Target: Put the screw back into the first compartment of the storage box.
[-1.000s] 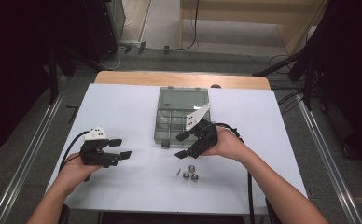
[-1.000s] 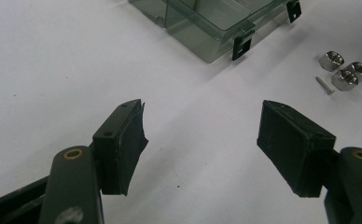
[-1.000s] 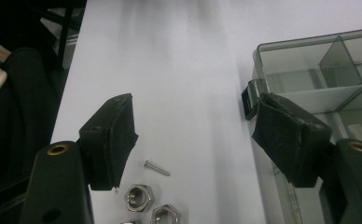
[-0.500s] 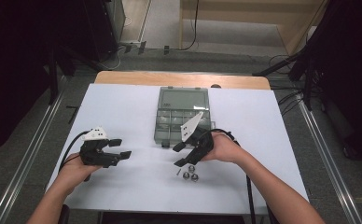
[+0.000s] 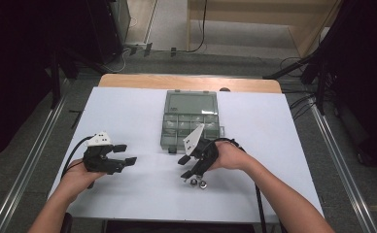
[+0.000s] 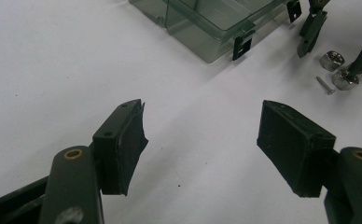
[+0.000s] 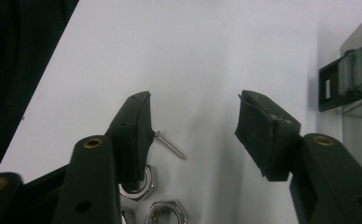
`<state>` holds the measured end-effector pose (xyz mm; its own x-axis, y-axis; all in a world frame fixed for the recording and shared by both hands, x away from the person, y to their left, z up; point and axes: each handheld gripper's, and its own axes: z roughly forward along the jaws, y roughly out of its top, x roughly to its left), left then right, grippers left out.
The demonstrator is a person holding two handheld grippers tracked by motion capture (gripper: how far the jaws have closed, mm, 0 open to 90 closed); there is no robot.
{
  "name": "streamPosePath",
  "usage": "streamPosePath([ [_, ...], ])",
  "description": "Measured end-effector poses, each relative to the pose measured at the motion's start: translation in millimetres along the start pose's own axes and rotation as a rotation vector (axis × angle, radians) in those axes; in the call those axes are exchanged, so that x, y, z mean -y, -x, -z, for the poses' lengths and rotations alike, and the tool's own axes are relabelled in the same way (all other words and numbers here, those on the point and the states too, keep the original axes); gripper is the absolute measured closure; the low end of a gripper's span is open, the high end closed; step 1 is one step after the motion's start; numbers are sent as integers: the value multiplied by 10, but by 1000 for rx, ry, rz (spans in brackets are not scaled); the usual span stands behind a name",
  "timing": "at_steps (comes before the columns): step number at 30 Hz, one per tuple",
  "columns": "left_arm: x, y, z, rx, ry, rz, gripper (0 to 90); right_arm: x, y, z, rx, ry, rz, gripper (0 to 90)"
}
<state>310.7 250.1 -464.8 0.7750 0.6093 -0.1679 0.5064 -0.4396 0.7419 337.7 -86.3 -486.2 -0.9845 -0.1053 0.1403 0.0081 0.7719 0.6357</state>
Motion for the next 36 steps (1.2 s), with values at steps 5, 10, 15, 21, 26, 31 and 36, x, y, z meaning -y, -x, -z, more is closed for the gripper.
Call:
streamPosePath([
  [5,1,0,1,0,1,-1,315,26,13,-48,-5,-29,33,487],
  [10,-1,1,0,-2,-2,-2,315,70,47,-80,0,-38,46,521],
  [15,1,-4,5,-2,-3,0,315,91,42,-96,-1,-48,82,563],
  [21,1,1,0,-2,0,-2,315,84,8,-110,-19,-57,114,616],
  [26,2,-7,6,-4,-5,-1,316,81,-13,-121,-26,-59,134,657],
  [31,2,-2,2,-5,-3,-1,315,73,-47,-132,-22,-65,162,699],
  [36,3,-6,3,-6,-4,-2,315,74,-55,-139,-11,-61,164,764],
])
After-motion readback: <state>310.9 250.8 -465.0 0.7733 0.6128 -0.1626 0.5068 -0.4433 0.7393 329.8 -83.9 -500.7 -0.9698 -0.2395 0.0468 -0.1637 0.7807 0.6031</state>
